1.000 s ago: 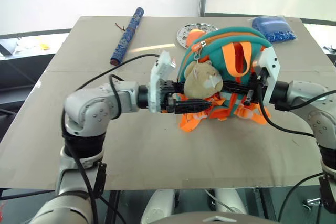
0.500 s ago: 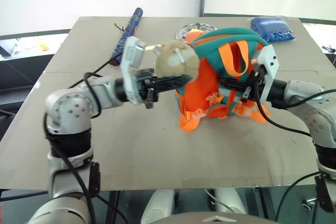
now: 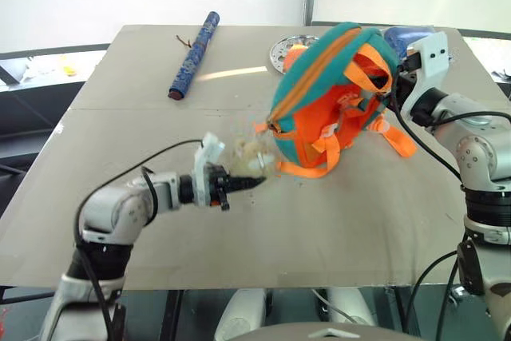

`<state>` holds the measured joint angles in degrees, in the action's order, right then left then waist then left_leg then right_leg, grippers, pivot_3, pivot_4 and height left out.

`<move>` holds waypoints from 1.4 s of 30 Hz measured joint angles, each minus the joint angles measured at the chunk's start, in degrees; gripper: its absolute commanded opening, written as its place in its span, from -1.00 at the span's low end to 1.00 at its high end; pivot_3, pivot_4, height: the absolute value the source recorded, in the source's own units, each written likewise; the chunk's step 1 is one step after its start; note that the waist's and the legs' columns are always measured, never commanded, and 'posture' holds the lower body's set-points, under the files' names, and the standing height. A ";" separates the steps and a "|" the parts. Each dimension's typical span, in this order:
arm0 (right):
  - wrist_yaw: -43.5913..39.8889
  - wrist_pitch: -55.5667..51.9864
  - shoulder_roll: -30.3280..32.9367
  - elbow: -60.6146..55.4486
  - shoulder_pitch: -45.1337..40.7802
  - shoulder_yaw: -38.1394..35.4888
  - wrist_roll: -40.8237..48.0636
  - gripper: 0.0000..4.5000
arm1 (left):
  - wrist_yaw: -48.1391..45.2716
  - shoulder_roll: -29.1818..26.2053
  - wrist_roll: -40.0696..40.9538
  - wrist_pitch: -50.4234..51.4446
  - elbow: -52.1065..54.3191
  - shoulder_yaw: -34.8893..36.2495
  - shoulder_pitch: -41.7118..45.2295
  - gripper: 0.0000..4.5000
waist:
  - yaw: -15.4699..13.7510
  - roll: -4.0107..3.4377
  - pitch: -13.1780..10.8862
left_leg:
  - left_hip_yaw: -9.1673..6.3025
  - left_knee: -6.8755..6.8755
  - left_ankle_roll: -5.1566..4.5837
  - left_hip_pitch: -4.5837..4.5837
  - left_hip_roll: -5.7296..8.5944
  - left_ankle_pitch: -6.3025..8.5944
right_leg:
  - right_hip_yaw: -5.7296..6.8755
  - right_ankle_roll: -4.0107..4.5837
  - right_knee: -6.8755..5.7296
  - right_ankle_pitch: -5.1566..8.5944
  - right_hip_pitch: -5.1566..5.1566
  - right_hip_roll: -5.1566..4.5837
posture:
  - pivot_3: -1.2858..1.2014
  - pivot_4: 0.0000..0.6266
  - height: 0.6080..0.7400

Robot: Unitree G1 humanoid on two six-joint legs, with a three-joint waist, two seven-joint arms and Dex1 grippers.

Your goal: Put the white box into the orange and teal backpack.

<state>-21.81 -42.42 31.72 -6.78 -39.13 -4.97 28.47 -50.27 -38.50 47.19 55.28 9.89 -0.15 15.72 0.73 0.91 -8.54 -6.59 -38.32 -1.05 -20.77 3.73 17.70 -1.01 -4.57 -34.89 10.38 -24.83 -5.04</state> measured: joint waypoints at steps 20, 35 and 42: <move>16.80 -12.87 -9.67 2.59 -11.51 -15.85 20.54 -1.00 | 9.44 8.12 -10.89 -4.29 -6.64 -4.90 5.29 -0.99 | -0.03 -0.07 0.03 | -0.07 0.02 -0.02 -0.10 0.05 0.00 | 0.05 0.02 0.03 -0.02 -0.01 -0.04 | 0.03 -0.52 0.89; 30.85 -13.72 -19.71 -13.21 -3.41 -16.34 28.26 -1.00 | 11.55 15.73 -7.74 -8.12 -10.13 4.45 17.56 -0.99 | 1.73 -0.09 0.03 | 0.04 0.04 0.00 -0.35 0.01 -0.01 | -0.07 0.01 -0.11 -0.03 -0.43 0.01 | 0.03 -0.52 0.89; 26.15 -15.98 -11.47 -20.09 6.48 -7.52 26.64 -0.66 | 7.75 11.04 -11.56 -9.84 -11.39 2.04 13.77 -0.60 | 1.52 -0.11 0.05 | 0.06 0.07 -0.02 -0.42 0.10 0.00 | 0.06 0.01 -0.04 -0.03 -0.42 0.00 | 0.03 -0.52 0.89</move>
<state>4.34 -58.40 20.25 -26.87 -32.65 -12.48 55.11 -42.53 -27.46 35.63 45.44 -1.51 1.90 29.49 2.24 0.81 -8.50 -6.53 -38.25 -1.07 -21.19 3.84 17.71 -0.95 -4.56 -34.93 10.35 -25.25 -5.04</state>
